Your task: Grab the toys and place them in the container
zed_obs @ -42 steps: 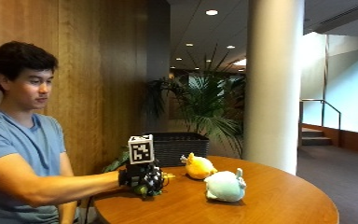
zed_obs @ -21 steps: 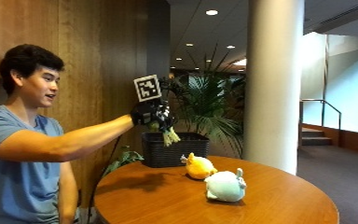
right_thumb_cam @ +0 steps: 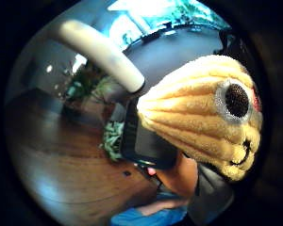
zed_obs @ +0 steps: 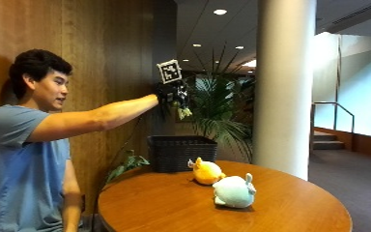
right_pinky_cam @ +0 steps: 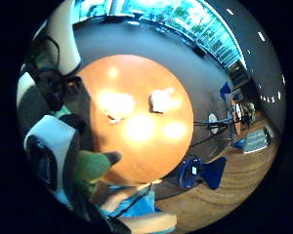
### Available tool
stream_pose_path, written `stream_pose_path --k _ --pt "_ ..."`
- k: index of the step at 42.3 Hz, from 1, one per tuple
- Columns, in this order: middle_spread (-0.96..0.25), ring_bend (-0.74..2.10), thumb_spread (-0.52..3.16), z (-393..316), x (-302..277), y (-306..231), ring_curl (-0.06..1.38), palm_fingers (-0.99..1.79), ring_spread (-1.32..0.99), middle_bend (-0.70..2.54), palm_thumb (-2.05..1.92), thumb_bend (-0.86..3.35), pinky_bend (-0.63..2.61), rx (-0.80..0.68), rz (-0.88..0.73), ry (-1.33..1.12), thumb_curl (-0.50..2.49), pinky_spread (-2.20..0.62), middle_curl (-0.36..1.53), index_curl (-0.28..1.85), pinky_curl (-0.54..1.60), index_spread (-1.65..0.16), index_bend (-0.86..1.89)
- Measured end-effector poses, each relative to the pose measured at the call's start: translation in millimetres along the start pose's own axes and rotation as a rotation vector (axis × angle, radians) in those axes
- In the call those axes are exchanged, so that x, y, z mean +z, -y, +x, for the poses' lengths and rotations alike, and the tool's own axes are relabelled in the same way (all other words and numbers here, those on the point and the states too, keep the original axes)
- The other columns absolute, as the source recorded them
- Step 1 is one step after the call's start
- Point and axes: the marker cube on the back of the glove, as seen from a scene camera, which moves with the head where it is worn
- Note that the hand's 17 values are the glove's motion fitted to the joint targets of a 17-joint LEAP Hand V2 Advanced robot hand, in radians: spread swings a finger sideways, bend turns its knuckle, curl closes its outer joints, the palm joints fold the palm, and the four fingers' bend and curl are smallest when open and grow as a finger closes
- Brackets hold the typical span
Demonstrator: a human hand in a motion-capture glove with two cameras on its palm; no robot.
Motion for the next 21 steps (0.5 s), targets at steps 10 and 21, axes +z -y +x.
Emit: stream_pose_path --k 10,21 --pt "-0.46 1.06 0.87 -31.2 29.3 -7.0 0.54 1.06 -0.45 0.61 0.66 0.14 1.04 -0.149 -0.098 0.11 0.74 -0.41 0.67 0.28 0.44 -0.34 0.13" --pt "-0.47 1.09 0.94 -53.6 67.7 -15.5 0.55 1.02 -0.43 0.58 0.66 0.1 1.06 -0.108 -0.199 0.084 0.74 -0.42 0.71 0.25 0.45 -0.33 0.13"
